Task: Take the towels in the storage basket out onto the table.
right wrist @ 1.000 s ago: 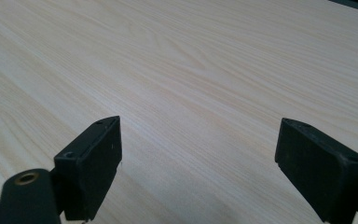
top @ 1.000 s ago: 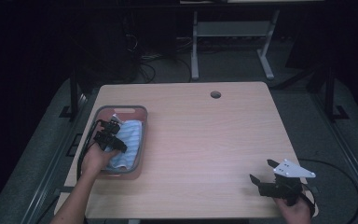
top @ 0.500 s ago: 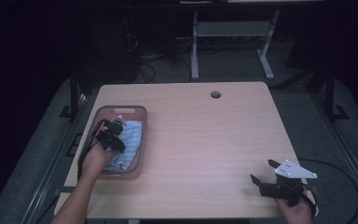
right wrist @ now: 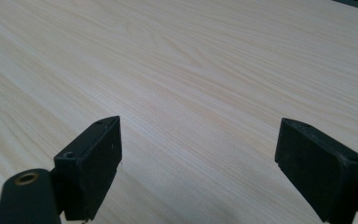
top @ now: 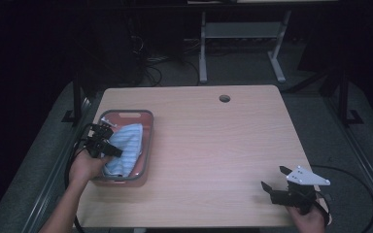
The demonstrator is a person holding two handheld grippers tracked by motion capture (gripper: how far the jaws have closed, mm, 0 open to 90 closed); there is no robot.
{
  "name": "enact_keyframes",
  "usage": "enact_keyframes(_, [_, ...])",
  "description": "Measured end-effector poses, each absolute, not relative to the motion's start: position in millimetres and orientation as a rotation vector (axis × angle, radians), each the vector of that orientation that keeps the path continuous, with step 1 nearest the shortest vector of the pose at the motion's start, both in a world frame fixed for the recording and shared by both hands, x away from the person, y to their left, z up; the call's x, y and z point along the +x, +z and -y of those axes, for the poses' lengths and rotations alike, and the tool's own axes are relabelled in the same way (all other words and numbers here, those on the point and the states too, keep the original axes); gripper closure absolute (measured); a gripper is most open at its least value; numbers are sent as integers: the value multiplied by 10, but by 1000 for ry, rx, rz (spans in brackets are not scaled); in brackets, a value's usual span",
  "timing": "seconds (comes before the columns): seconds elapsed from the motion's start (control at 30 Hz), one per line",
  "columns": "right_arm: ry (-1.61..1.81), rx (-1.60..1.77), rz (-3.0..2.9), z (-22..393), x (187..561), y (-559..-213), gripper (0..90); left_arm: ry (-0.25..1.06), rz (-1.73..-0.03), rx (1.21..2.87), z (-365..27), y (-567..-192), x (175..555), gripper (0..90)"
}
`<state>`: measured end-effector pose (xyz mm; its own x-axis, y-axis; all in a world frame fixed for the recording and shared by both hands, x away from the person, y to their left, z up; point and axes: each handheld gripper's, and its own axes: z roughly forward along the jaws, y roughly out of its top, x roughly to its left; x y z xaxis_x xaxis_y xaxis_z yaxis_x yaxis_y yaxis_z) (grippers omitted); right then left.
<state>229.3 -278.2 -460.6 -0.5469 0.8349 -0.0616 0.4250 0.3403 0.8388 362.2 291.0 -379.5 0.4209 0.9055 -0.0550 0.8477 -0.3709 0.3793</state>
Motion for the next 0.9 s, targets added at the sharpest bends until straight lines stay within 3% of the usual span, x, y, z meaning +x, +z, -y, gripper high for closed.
enact_keyframes(0.3, [1102,1101,-2109,2790,2294,-4605,142,190,-1472,2195,-3028,-3609,3560,677])
enact_keyframes(0.9, [1105,1106,-2098,2815,2294,-4593,142,188,-1413,2090,-3097,-3356,3501,675])
